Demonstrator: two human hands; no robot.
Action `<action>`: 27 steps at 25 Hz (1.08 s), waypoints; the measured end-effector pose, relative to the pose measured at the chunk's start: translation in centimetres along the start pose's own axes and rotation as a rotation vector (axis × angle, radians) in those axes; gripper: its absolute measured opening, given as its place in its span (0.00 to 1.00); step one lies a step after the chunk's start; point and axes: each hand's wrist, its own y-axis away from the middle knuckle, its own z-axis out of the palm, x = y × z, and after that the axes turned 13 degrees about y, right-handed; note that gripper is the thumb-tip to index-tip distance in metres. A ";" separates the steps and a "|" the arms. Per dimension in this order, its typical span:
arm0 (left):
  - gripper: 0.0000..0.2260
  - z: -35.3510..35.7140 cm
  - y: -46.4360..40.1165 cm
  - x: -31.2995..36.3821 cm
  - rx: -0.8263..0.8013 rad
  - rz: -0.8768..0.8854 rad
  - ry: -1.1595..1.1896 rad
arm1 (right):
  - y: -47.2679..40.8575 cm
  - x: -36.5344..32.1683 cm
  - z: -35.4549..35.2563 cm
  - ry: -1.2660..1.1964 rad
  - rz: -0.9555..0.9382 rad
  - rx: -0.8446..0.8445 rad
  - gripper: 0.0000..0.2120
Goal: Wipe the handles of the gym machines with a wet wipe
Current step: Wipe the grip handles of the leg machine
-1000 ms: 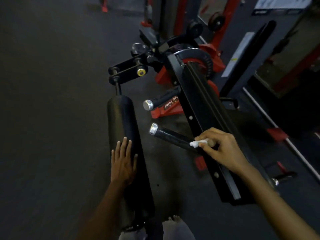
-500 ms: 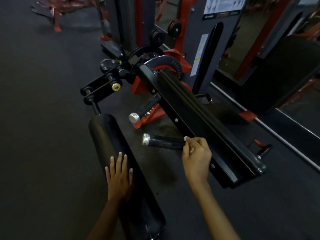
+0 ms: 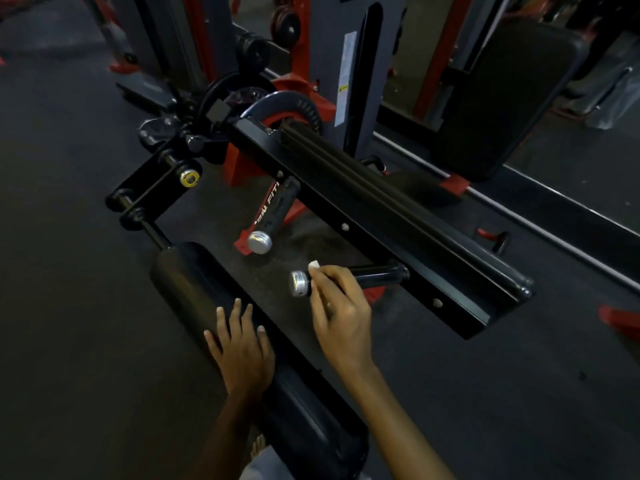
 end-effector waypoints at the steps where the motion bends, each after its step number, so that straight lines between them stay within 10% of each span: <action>1: 0.20 -0.1 -0.1 -0.1 0.008 0.003 -0.002 | 0.0 -0.2 0.1 0.025 -0.015 0.004 0.10; 27: 0.24 -0.4 -0.1 -1.1 0.053 0.126 0.016 | 0.5 7.2 -3.6 0.242 0.423 0.166 0.11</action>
